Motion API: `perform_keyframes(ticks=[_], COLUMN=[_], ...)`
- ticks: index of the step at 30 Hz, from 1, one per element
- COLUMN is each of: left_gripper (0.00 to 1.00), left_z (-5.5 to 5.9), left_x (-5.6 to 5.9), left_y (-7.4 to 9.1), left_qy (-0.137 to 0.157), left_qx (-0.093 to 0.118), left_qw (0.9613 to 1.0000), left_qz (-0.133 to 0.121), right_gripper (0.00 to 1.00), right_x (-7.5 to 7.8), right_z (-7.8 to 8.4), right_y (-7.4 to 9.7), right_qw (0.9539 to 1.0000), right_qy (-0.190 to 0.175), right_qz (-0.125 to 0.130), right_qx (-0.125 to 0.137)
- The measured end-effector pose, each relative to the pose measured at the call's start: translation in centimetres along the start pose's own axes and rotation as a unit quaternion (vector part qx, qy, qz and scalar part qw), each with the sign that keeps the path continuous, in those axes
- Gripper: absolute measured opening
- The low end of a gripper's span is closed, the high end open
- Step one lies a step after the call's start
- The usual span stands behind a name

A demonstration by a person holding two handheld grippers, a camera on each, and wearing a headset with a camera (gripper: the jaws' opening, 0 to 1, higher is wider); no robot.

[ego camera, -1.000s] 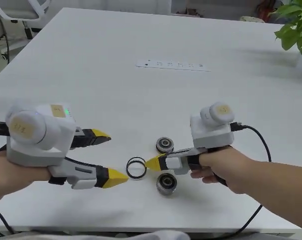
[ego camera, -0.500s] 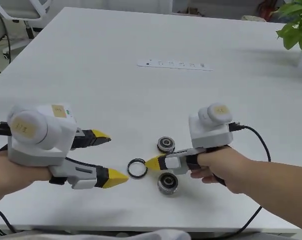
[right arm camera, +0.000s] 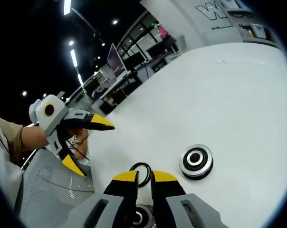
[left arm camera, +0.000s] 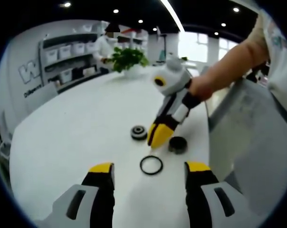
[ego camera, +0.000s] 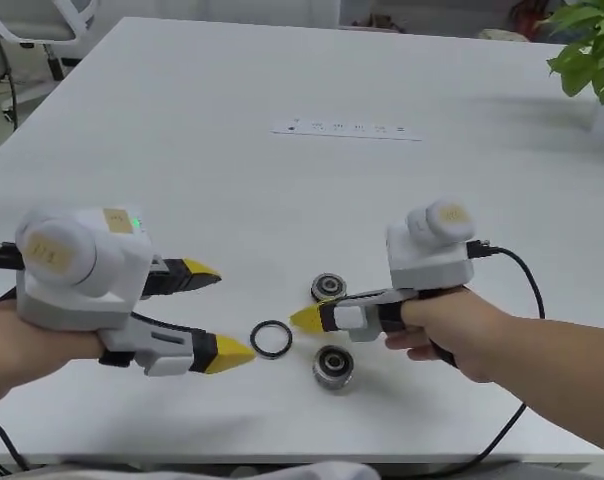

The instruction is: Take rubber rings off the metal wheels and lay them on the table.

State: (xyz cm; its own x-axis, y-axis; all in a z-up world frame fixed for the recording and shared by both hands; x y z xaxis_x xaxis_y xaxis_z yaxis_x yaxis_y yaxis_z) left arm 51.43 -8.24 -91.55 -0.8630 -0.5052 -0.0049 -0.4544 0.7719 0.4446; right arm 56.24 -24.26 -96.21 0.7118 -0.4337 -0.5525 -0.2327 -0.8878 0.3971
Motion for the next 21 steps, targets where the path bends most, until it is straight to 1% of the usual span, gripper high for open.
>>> perform_keyframes(ticks=[5,7,10,14,18,21], left_gripper=[0.6,0.59,0.58,0.57,0.55,0.55], left_z=[-0.6,-0.9,-1.2,-1.5,-1.9,-2.1], left_x=[-0.3,-0.5,-0.7,-1.0,-1.3,-1.7], left_y=[-0.4,-0.6,-0.9,-1.6,-2.2,-2.7], left_qy=[-0.002,-0.004,-0.005,0.0,-0.001,-0.004], left_qx=[0.002,0.002,0.005,0.009,0.012,0.011], left_qw=[1.0,1.0,1.0,1.0,0.9999,0.9999], left_qz=[0.001,0.002,0.001,0.0,0.0,-0.001], right_gripper=[0.09,0.09,0.1,0.15,0.16,0.17], right_x=[0.2,0.3,0.6,1.2,1.8,2.3], right_z=[-0.9,-1.3,-2.0,-2.5,-2.7,-2.7], right_y=[1.0,1.4,2.1,2.9,3.6,3.9], right_qw=[0.9997,0.999,0.9983,0.9974,0.9963,0.9955], right_qy=[0.01,0.026,0.029,0.039,0.046,0.05], right_qz=[0.003,0.005,0.011,0.023,0.034,0.043], right_qx=[0.023,0.035,0.049,0.057,0.064,0.068])
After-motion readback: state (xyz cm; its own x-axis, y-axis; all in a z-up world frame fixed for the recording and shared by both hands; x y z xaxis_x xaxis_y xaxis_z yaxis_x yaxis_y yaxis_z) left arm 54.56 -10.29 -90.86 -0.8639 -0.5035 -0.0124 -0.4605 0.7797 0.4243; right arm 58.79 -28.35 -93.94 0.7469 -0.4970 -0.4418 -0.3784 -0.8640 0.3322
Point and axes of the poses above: the centre of the closed fingertips' face, and the gripper's own axes: y roughly backward along the fingers, x roughly to its right, z roughly out of its underside, the point moved 7 cm from there along y, roughly backward along the fingers, and after that the axes turned 7 degrees about x, right-handed, at the moved point
